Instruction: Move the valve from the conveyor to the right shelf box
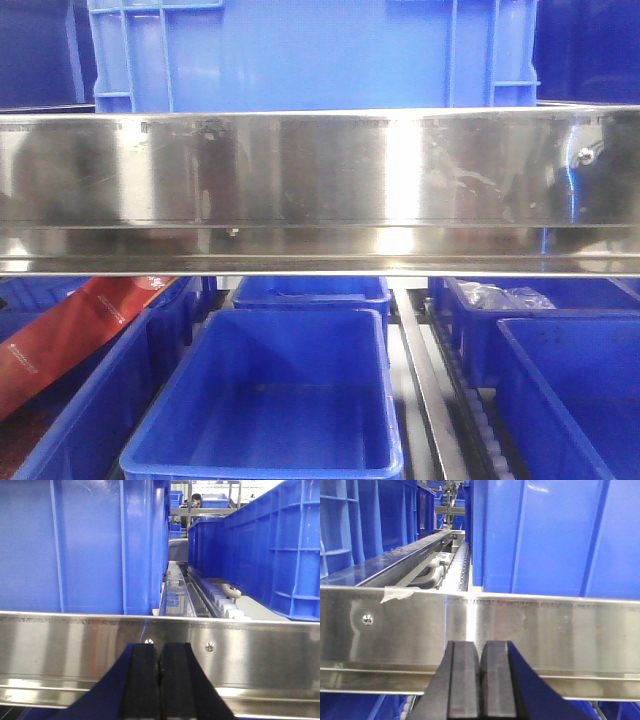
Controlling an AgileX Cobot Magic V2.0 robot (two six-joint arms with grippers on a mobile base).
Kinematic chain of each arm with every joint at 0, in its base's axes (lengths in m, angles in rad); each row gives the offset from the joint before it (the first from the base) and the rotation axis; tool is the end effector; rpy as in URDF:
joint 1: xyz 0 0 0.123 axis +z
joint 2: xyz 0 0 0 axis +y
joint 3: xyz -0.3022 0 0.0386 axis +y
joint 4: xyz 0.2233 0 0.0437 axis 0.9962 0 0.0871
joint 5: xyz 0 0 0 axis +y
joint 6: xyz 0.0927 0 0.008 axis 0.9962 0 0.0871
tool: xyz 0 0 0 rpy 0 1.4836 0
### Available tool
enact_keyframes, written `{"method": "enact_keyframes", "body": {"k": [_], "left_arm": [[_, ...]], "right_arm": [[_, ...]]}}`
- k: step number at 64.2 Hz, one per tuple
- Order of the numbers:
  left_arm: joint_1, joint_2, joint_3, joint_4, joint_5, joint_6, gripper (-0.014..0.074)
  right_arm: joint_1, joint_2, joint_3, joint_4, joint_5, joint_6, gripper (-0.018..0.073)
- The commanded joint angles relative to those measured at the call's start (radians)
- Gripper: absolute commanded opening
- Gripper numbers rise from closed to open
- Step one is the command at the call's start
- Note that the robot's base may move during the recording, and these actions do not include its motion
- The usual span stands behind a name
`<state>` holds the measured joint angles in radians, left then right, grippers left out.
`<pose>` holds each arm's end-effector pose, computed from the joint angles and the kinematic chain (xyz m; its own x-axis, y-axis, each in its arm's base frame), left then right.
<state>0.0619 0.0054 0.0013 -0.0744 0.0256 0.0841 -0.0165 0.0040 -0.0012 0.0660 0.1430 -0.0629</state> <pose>0.0145 0.0007 0.2104 0.0542 0.0131 -0.9984 -0.0605 0.9981 0.0098 0.0143 0.0006 0.2004 -0.0582 0.0034 -0.9983 0.0073 1.0000 0.0030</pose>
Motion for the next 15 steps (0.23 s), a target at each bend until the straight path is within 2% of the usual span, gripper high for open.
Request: {"method": "enact_keyframes", "body": {"k": [1, 15], "left_arm": [[0.003, -0.005, -0.001, -0.004, -0.015, 0.002, -0.0111], [0.003, -0.005, -0.001, -0.004, -0.015, 0.002, -0.0111]], "right_arm": [[-0.004, -0.004, 0.001, -0.008, -0.025, 0.001, -0.0155], [-0.004, -0.004, 0.001, -0.008, -0.025, 0.001, -0.0155]]}}
